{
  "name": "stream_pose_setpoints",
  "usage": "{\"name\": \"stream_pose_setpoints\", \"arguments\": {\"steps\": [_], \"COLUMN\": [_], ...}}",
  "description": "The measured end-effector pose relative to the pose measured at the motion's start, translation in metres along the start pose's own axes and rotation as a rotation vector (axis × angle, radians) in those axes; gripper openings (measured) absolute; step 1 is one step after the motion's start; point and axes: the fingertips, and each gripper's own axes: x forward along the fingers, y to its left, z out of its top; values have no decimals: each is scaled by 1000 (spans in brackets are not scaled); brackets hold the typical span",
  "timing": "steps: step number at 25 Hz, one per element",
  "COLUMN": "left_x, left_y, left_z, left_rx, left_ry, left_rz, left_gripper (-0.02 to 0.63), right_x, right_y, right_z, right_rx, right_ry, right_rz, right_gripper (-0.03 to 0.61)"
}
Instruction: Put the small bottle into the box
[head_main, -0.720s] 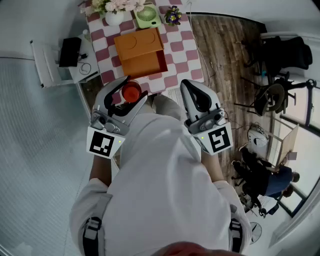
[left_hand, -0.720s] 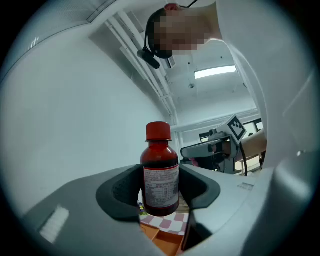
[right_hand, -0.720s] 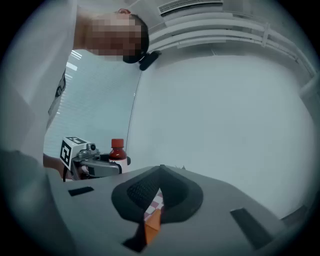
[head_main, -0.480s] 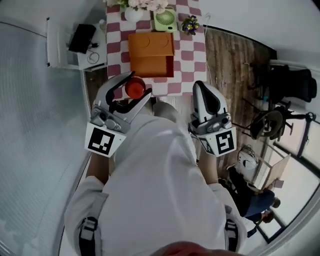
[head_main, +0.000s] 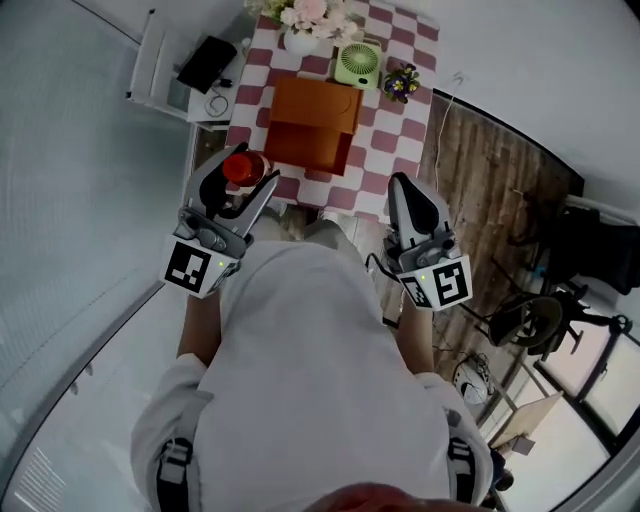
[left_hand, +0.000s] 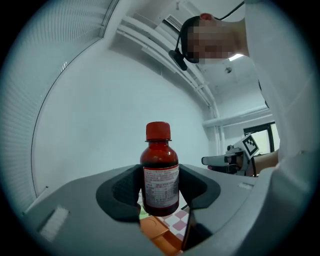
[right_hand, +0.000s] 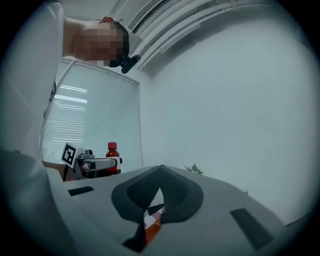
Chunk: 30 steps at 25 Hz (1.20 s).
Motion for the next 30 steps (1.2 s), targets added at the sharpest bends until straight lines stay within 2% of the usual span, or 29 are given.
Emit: {"name": "stream_pose_setpoints", "arguments": {"steps": [6,10,14,21,24,30], "left_x": [10,18,32,64,74,89], "left_y": [1,7,13,10,5,4], "left_z": [-28,-60,-113,-222,-273,-356], "left_rx": [32,-22,-93,-147,-106,63], "left_ry": [129,258,436,766,914,1154], "left_rz": [107,105,27,-169,-269,-418], "left_gripper": [221,221,221,221,221,221], "right_x": [-28,-45,-69,-119,-145,-193], "right_y": [-40,-52,-60,-64,-65,-61], "right_z": [-52,-78,-90,-101,-107,-119], "right_rx": [54,70,91,133,159,211], "right_ry": [83,150,182,211,215,234], "right_rz": [58,45,-46,-267,-382,-580], "right_gripper": [3,3,3,3,3,3]}}
